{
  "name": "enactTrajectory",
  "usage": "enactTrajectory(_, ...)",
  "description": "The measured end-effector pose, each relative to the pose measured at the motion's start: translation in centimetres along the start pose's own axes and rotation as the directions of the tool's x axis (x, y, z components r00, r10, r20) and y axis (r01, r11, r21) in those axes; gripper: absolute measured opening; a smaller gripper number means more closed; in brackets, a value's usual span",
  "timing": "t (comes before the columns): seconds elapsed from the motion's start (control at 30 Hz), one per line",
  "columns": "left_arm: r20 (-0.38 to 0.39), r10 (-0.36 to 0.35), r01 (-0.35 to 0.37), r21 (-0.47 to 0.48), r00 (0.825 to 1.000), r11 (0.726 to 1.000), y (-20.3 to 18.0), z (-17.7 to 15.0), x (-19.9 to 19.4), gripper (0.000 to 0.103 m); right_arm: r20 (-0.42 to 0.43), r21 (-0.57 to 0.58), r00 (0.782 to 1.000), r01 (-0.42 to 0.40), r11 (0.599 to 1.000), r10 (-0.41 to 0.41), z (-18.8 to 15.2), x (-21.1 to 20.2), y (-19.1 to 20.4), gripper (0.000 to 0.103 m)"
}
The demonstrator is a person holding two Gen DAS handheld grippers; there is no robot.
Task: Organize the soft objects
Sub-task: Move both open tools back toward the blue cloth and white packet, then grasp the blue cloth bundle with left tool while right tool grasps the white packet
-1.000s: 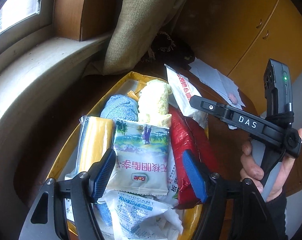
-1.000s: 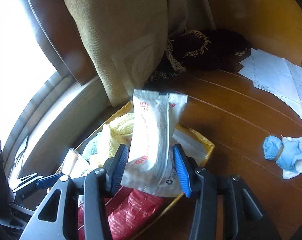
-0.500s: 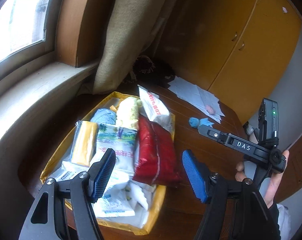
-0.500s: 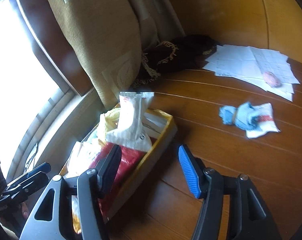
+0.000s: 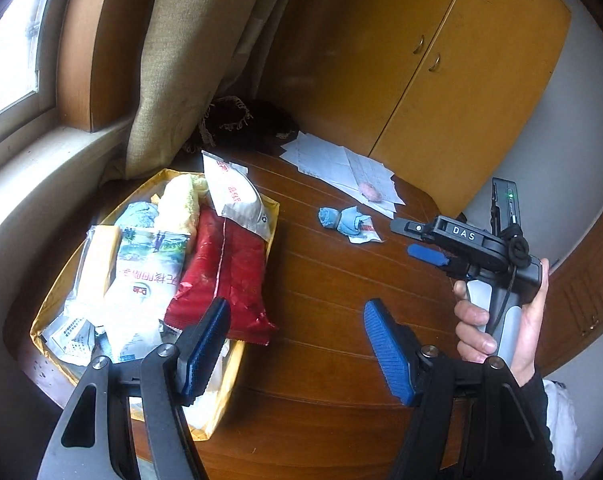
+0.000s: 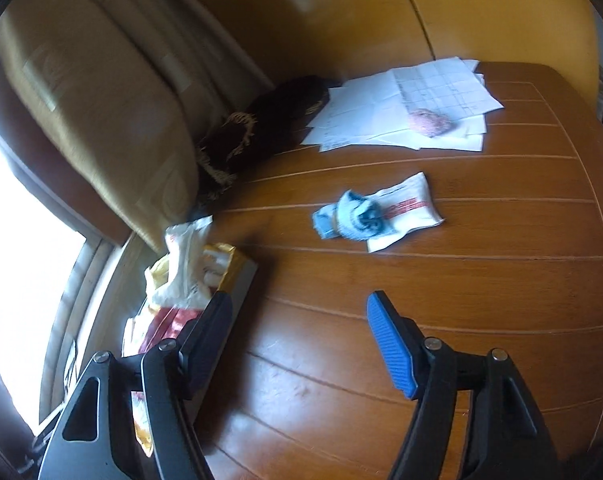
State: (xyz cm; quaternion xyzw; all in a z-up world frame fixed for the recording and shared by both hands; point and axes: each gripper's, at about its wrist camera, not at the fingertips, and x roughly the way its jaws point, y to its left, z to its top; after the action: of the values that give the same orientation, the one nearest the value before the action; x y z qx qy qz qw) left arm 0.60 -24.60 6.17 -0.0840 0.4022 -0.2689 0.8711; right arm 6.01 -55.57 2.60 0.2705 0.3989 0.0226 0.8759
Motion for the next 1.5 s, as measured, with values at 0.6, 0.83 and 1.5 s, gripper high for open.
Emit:
enactTrajectory(0.6,-0.096,-0.046,0.053,0.075,0.994,0.996,-2.1,2.2,5.6,0.073,-0.024,0.172,0.975,0.22,0.96,-0.219,6.8,8.8,-7.2,0.069)
enactTrajectory(0.83,-0.125,-0.073,0.083,0.084,0.989,0.993,-3.2,2.4,7.1,0.073,-0.057,0.048,0.957,0.287,0.957,-0.284,6.5,11.4,-5.9,0.065)
enactTrajectory(1.5,-0.128,-0.018,0.029,0.085,0.992,0.996,-3.8,1.5,5.7,0.073,-0.008,-0.224,0.884,0.454,0.862,-0.468,3.2,11.1,-1.0,0.017)
